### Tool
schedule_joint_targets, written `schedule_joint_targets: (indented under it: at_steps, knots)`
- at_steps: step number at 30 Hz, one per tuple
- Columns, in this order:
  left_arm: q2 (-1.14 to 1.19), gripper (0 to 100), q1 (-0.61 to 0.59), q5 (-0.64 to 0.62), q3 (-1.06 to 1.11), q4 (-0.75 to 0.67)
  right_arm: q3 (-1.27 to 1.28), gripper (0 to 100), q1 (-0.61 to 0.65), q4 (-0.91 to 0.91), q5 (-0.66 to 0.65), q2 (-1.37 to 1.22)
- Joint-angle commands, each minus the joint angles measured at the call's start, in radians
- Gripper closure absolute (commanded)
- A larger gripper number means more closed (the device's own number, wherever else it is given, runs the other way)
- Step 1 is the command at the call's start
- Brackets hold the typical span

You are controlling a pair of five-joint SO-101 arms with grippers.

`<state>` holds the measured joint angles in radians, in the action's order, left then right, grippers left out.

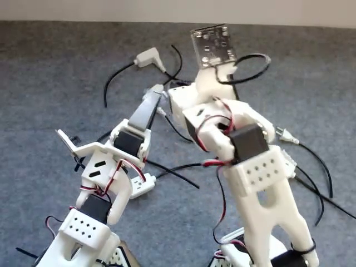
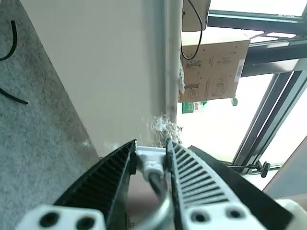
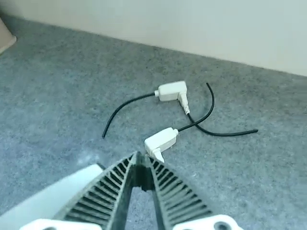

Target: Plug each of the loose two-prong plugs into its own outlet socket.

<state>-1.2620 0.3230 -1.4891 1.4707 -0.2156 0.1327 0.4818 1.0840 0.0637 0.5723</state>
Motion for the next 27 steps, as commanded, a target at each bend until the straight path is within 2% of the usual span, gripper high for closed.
schedule_joint_targets:
  at_steps: [1,10,15,27]
  knots:
    - [-0.018,99,-0.028,0.008,-0.018,-0.020,-0.061,99.1,-0.015,0.077,-0.002,0.076]
    - [-0.018,99,-0.036,0.006,-0.018,-0.020,0.035,99.1,-0.015,0.093,0.006,0.074]
    - [-0.018,99,-0.033,0.006,-0.018,-0.020,0.119,99.1,-0.018,-0.010,0.006,0.008]
    - [-0.018,99,-0.031,0.005,-0.015,-0.020,0.120,99.1,-0.013,-0.170,0.006,-0.148]
